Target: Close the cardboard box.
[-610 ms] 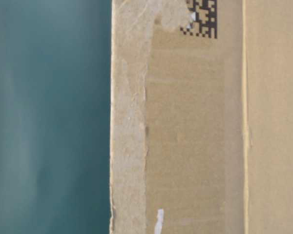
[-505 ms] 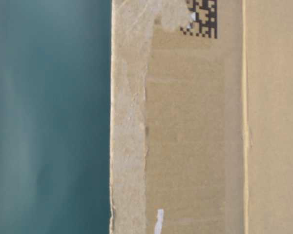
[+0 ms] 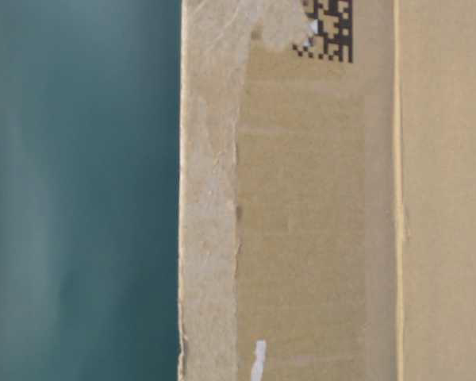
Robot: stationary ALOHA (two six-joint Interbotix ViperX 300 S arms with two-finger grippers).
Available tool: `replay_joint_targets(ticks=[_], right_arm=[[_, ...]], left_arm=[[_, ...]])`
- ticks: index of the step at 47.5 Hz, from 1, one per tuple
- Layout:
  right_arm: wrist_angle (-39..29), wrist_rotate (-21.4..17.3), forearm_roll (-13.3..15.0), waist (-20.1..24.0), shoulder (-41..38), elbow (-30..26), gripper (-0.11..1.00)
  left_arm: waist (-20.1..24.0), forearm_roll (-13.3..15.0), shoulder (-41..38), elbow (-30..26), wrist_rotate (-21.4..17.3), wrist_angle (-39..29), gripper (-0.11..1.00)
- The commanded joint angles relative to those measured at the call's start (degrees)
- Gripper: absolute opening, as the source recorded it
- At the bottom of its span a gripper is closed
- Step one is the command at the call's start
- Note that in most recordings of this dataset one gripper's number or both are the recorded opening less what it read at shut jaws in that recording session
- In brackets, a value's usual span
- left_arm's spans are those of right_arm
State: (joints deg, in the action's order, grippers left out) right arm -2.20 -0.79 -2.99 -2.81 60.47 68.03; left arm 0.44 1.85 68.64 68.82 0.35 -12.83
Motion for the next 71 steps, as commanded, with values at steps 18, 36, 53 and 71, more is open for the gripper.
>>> replay_joint_targets(ticks=[18, 36, 53, 71], right_arm=[[9.76, -0.09, -2.64, -0.88, -10.63, 8.35, 0.00], [17.84, -0.09, -2.64, -0.88, -18.37, 10.11, 0.00], [18.28, 0.00, -2.81, -0.88, -20.65, 6.33, 0.00], [18.72, 0.62, -1.93, -0.88, -30.85, -4.39, 0.00]], left_arm=[[1.14, 0.26, -7.82, 6.42, 4.22, 3.25, 0.00], [1.05, 0.26, -9.84, 6.77, 4.75, 4.31, 0.00], [1.05, 0.26, -21.88, 5.27, 5.54, 15.82, 0.00], [1.14, 0.26, -37.79, -4.66, 4.83, 21.97, 0.00]])
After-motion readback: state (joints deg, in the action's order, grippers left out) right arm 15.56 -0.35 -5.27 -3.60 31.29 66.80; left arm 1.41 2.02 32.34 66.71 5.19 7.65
